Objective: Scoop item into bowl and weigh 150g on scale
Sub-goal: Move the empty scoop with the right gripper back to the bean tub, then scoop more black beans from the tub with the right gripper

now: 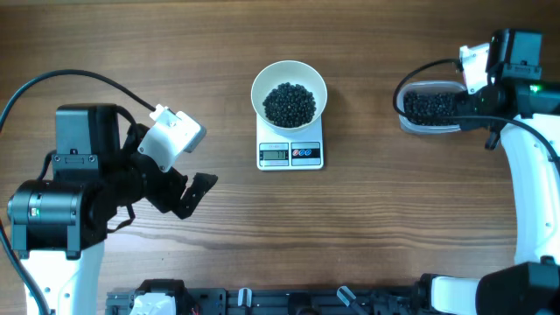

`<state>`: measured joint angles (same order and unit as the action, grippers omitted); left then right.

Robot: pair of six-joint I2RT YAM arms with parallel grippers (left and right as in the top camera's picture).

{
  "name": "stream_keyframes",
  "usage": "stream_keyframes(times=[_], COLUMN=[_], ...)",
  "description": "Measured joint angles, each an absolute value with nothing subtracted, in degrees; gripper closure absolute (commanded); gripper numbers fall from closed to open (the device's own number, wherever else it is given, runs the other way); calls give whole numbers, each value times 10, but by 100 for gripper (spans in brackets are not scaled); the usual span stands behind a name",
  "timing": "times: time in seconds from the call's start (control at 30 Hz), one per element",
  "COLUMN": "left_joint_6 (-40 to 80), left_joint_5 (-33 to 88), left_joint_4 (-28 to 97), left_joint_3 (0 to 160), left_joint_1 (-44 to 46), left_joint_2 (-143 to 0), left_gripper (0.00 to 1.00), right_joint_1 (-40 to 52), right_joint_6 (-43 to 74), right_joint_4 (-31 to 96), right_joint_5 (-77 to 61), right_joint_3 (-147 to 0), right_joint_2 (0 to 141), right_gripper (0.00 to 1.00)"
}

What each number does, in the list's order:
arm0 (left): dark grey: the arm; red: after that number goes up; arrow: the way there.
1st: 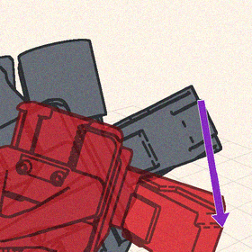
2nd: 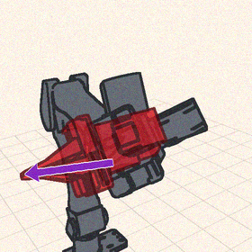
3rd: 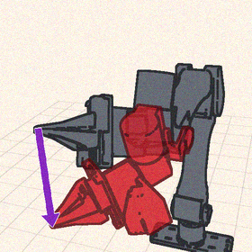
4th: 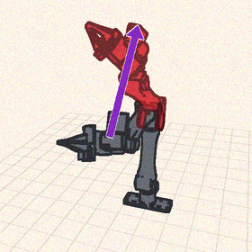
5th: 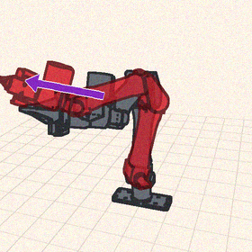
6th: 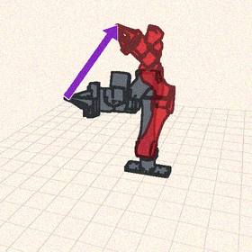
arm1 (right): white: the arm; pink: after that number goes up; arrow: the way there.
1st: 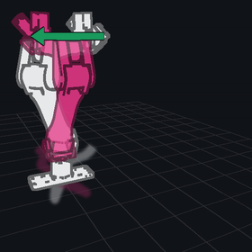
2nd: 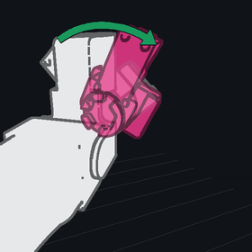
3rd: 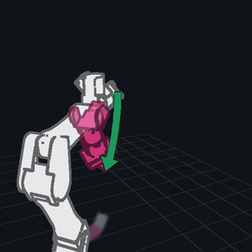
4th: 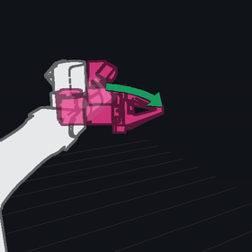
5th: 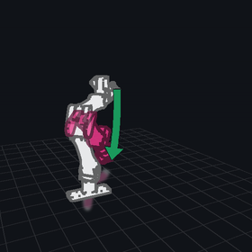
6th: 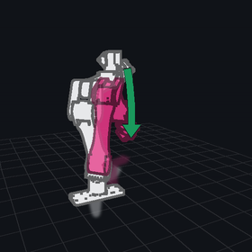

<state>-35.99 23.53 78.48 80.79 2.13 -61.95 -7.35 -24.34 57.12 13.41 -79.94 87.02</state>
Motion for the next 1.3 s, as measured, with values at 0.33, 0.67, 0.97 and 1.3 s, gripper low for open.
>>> stream_keyframes(times=[0.33, 0.67, 0.97, 1.3], left_joint_6=[-360, -360, -360, -360], left_joint_5=[235, 235, 235, 235], left_joint_4=[785, 785, 785, 785], left_joint_3=[808, 808, 808, 808], left_joint_1=[21, 21, 21, 21], left_joint_2=[-620, -620, -620, -620], left_gripper=[0, 0, 0, 0], right_joint_1=[-51, -44, -41, -13], right_joint_6=[-258, -319, -378, -402], right_joint_4=[546, 496, 471, 473], right_joint_5=[154, 228, 269, 263], right_joint_3=[-720, -713, -713, -713], right_joint_2=[911, 955, 993, 1004], right_gripper=[96, 96, 96, 96])
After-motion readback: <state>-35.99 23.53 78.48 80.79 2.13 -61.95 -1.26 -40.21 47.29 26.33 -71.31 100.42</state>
